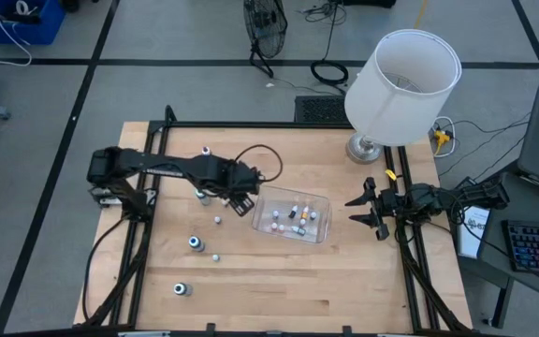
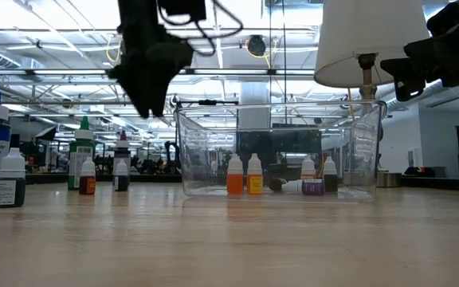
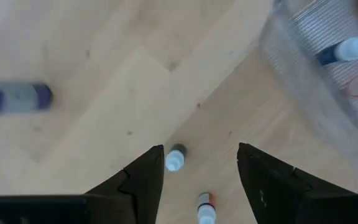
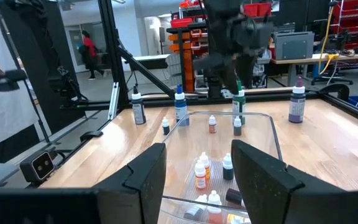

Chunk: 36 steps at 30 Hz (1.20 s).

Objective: Pick & Place food coloring
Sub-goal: Put the small black food coloring bottle into the transparent bin

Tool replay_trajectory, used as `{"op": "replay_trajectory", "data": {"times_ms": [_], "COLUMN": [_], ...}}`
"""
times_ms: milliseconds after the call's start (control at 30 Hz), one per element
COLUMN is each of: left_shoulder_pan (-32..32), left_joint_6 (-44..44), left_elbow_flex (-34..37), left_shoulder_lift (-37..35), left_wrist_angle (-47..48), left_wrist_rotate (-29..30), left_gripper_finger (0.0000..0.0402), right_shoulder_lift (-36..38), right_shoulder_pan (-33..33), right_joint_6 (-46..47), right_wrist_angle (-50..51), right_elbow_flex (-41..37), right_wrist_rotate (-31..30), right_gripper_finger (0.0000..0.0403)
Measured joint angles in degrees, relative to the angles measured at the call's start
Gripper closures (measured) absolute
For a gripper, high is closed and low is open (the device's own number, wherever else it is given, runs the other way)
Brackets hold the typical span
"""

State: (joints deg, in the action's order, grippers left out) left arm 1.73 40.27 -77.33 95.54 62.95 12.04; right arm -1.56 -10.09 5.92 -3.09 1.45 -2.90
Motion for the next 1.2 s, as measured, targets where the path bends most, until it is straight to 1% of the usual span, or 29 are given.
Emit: {"op": "replay_trajectory", "data": {"times_ms": [233, 433, 633, 767, 900, 1200], "left_shoulder_pan": [2.36, 2.87, 2.88, 2.85, 2.85, 2.70], "left_joint_6": [3.23, 5.95, 8.54, 7.89, 7.53, 8.06], "left_elbow_flex": [7.84, 10.99, 14.28, 16.39, 18.06, 19.02], "left_shoulder_lift": [-0.12, -0.12, -0.12, -0.12, -0.12, -0.14], "left_wrist_angle": [-5.92, -6.28, -7.92, -12.35, -16.53, -16.66], "left_wrist_rotate": [-4.81, -5.44, -4.98, -6.69, -6.95, -6.90], "left_gripper_finger": [0.0171, 0.0153, 0.0151, 0.0151, 0.0151, 0.0151], "right_shoulder_lift": [0.00, 0.00, 0.00, 0.00, 0.00, 0.00], "right_shoulder_pan": [-0.02, -0.01, -0.02, -0.02, -0.02, -0.02], "right_joint_6": [0.02, 0.00, 0.01, 0.01, 0.01, 0.01], "right_wrist_angle": [-0.03, -0.07, -0.05, -0.05, -0.06, -0.07], "right_elbow_flex": [0.00, 0.00, 0.00, 0.00, 0.00, 0.00], "right_wrist_rotate": [0.00, 0.00, 0.00, 0.00, 0.00, 0.00], "right_gripper_finger": [0.0234, 0.0234, 0.0234, 0.0234, 0.0234, 0.0234]}}
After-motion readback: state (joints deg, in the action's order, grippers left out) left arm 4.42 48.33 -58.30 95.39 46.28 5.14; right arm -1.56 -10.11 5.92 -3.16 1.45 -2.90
